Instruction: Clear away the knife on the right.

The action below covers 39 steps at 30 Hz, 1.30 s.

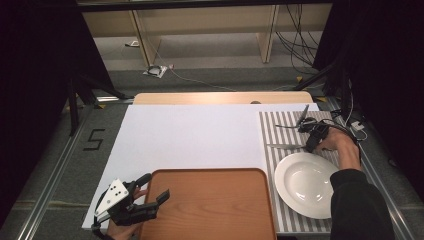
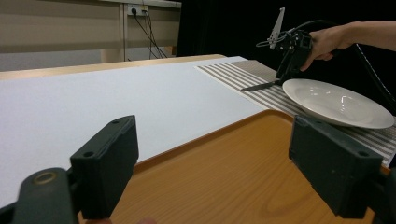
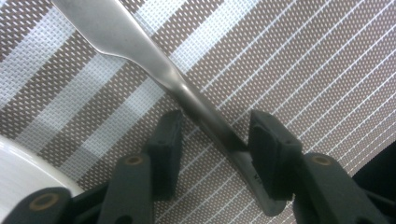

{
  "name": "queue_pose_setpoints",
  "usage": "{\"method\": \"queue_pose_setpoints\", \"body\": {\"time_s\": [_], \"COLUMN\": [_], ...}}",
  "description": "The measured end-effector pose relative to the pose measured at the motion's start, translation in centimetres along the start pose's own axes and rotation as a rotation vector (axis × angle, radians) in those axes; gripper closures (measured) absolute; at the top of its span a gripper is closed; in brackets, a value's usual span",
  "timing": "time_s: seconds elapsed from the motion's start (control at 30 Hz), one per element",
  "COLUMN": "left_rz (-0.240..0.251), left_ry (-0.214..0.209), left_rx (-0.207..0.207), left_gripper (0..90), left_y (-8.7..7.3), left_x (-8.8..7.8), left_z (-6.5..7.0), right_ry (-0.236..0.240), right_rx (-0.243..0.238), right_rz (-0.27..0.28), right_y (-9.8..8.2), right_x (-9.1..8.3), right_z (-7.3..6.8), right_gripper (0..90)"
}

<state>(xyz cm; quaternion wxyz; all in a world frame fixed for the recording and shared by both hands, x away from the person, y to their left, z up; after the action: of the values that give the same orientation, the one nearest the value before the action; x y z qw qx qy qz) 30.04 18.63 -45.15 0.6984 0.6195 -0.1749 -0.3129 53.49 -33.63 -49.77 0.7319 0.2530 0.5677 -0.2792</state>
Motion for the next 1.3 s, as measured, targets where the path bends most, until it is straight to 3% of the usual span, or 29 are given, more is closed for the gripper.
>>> {"method": "queue_pose_setpoints", "body": {"time_s": [0.43, 0.63, 1.0, 1.17, 1.23, 1.3], "left_rz": [-0.001, 0.001, 0.002, 0.003, 0.002, 0.0], "left_ry": [0.001, 0.003, 0.009, 0.01, 0.012, 0.016], "left_rx": [0.001, 0.003, -0.001, 0.003, -0.001, -0.003], "left_gripper": [15.9, 15.9, 15.9, 15.8, 15.8, 15.9], "left_y": [0.0, 0.0, 0.1, 0.1, 0.1, 0.0], "left_x": [0.0, -0.1, -0.1, -0.1, -0.1, 0.0], "left_z": [0.0, 0.0, -0.1, -0.2, -0.3, -0.3], "right_ry": [0.031, 0.037, 0.021, 0.025, -0.002, -0.003], "right_rx": [-0.008, -0.015, -0.095, -0.102, -0.082, -0.07], "right_rz": [-0.003, -0.004, 0.007, 0.045, 0.1, 0.116], "right_y": [0.1, 0.2, 0.1, 0.1, 0.1, 0.2], "right_x": [0.0, 0.0, 0.0, -0.2, -1.0, -1.3], "right_z": [-0.4, -0.5, -0.8, -0.8, -0.5, -0.5], "right_gripper": [72.9, 75.4, 80.3, 80.5, 80.5, 80.5]}}
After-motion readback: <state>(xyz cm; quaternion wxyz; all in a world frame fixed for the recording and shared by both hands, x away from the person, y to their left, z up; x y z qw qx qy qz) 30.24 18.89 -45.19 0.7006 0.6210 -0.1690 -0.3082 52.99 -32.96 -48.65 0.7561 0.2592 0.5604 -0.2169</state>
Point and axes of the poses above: each handheld gripper's, and its own axes: x roughly forward along the jaws, y roughly out of its top, z roughly to its right, the point moved 5 cm from there along x, roughly forward along the jaws, and after that the axes turned 4 degrees about z, right-handed, at the moved point
